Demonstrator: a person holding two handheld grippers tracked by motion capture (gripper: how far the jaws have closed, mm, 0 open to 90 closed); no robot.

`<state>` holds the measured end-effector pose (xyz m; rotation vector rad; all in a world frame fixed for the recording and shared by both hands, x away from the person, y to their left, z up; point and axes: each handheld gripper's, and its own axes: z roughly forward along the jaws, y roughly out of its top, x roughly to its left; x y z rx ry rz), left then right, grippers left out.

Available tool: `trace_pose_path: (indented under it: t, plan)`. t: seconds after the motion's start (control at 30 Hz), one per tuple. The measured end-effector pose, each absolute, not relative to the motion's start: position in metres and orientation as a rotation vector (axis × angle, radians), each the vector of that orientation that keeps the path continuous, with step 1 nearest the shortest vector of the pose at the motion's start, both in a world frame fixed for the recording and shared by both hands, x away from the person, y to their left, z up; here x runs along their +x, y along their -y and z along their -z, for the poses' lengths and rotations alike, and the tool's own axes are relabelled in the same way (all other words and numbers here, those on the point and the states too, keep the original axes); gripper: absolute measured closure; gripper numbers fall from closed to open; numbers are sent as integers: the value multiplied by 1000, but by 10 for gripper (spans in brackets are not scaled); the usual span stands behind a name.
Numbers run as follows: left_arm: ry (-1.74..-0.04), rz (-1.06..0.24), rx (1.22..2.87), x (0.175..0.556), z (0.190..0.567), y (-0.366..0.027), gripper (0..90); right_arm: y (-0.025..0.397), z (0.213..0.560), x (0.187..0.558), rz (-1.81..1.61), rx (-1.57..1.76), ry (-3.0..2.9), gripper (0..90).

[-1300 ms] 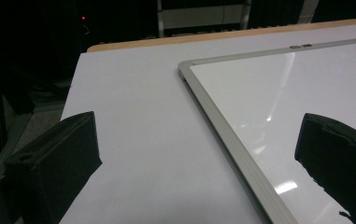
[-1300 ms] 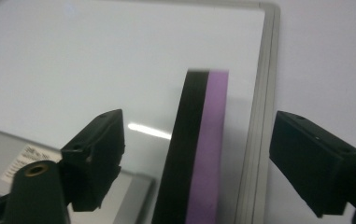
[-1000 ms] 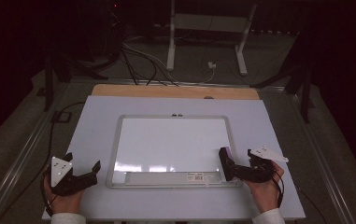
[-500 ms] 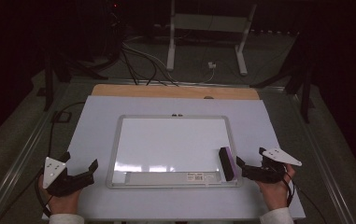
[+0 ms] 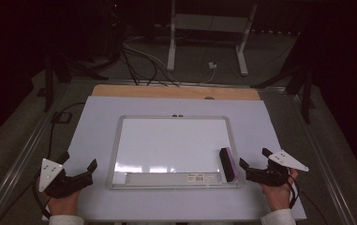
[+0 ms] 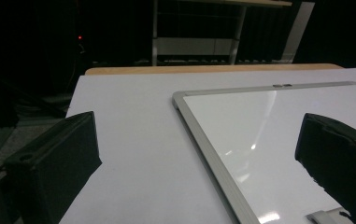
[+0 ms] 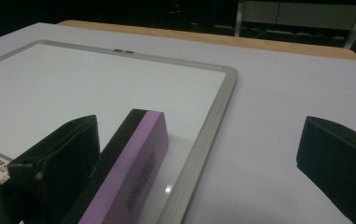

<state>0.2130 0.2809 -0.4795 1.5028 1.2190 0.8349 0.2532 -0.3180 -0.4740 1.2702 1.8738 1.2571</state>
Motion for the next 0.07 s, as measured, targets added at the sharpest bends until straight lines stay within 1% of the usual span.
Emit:
trace_pose_path:
  t: [0.07]
  plan:
    - [-1220,-836,1502,213,480,-281,6,318,474,253,-1254,1266,-1872,0]
